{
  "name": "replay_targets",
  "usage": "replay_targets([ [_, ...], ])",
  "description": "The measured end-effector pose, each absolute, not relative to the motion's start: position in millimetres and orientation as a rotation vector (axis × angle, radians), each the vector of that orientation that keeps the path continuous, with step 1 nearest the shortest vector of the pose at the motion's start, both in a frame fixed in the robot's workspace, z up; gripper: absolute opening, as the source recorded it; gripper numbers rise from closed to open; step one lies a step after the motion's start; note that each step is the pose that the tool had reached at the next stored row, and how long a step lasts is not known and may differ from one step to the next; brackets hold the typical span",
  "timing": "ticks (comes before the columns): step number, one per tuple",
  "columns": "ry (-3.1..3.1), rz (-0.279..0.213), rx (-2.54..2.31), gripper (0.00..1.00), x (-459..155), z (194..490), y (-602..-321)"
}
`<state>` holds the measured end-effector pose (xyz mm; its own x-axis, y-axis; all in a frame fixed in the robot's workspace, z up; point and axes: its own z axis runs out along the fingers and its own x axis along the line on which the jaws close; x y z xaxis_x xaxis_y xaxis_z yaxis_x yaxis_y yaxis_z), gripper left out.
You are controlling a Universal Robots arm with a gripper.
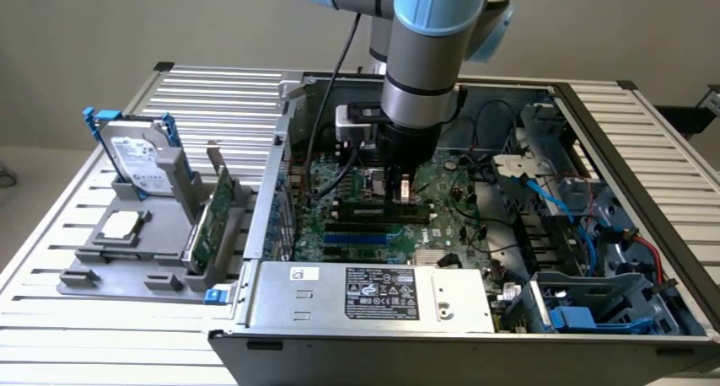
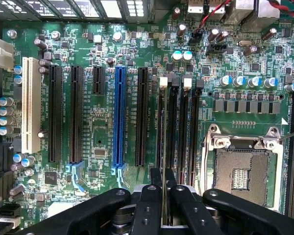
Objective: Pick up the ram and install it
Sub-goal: 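Insert the ram into the slot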
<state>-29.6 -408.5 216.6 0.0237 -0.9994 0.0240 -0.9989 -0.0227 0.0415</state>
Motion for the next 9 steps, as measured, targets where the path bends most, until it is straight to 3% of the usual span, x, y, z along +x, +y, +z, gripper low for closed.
replay_targets([
  [1, -2.163, -0.018, 2.214, 0.16, -29.6, 216.6, -408.5],
  [6, -2.163, -0.019, 2.213, 0.39, -29.6, 218.4, -408.5],
  [9, -2.162, -0.019, 2.213, 0.45, -29.6, 225.1, -408.4],
])
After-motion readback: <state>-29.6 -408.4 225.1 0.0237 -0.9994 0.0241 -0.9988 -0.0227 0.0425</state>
